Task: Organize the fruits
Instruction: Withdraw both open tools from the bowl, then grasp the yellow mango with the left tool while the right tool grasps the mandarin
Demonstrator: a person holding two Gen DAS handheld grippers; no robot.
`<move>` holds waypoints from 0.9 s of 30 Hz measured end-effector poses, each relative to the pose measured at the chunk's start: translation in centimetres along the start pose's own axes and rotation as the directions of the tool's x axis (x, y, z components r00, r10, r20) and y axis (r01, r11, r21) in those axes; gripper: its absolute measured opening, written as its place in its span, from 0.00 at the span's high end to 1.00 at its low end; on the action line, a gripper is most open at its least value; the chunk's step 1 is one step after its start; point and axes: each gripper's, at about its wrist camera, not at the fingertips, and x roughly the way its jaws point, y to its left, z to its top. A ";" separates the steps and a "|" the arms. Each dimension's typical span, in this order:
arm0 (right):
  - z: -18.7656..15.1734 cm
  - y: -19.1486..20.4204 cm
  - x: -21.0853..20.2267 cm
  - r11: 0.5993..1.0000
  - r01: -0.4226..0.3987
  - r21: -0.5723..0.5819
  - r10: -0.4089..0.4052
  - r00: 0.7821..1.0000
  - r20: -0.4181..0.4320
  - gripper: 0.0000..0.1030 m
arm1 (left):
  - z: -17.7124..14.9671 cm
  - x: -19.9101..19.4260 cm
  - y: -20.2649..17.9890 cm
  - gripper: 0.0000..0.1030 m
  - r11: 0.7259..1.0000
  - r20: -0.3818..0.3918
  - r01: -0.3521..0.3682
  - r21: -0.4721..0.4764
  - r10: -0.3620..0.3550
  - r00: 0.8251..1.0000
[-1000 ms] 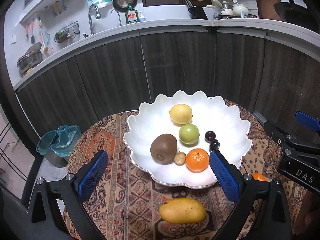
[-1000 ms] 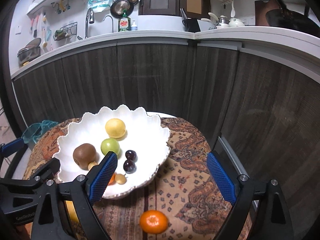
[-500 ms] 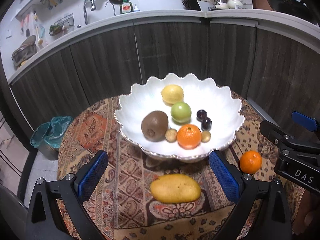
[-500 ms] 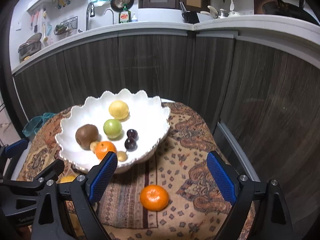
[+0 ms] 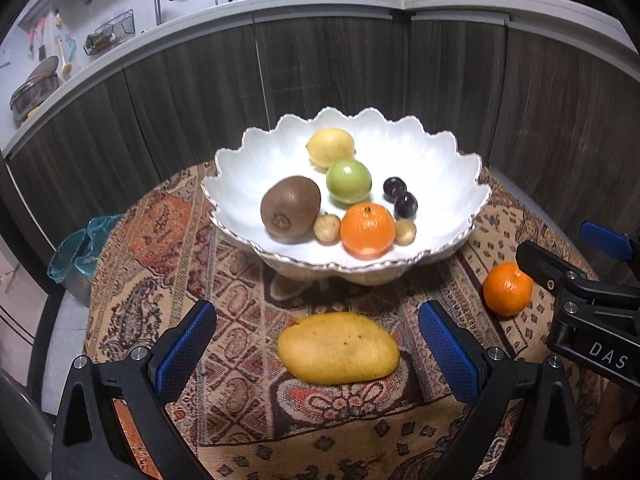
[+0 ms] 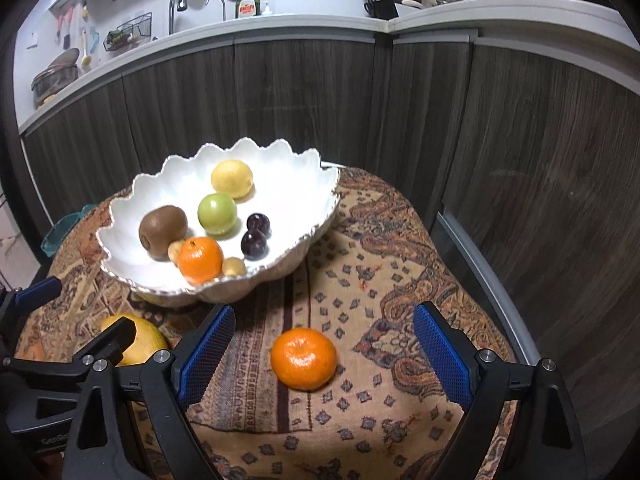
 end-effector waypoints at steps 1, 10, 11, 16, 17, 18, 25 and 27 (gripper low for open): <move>-0.2 0.0 0.1 1.000 0.002 0.000 -0.002 1.000 -0.004 0.11 | -0.1 0.2 0.0 0.00 1.000 -0.005 0.002 0.001 -0.002 1.000; -1.4 0.1 1.7 1.000 0.005 -0.003 -0.005 0.999 -0.045 0.11 | -1.1 1.9 -0.2 0.00 1.000 -0.052 0.020 0.004 -0.020 0.998; -1.5 0.1 1.8 1.000 0.004 -0.004 -0.005 0.999 -0.049 0.11 | -1.2 2.1 -0.2 0.00 1.000 -0.058 0.024 0.003 -0.024 0.998; -1.9 0.3 2.5 1.000 0.004 -0.007 -0.004 0.998 -0.066 0.11 | -1.6 3.1 -0.1 0.00 0.999 -0.090 0.040 -0.007 -0.041 0.995; -1.9 0.3 2.7 1.000 0.003 -0.008 -0.003 0.998 -0.070 0.11 | -1.7 3.2 -0.1 0.00 0.999 -0.095 0.042 -0.009 -0.043 0.995; -2.0 0.3 2.8 1.000 0.002 -0.008 -0.003 0.997 -0.073 0.11 | -1.7 3.4 -0.1 0.00 0.999 -0.096 0.041 -0.010 -0.042 0.994; -2.1 0.8 4.0 1.000 0.002 -0.025 -0.004 0.995 -0.097 0.11 | -2.1 4.6 0.3 0.00 0.998 -0.139 0.061 -0.031 -0.065 0.988; -2.2 0.8 4.3 1.000 0.002 -0.026 -0.004 0.994 -0.105 0.11 | -2.0 4.7 0.4 0.00 0.997 -0.142 0.065 -0.035 -0.069 0.987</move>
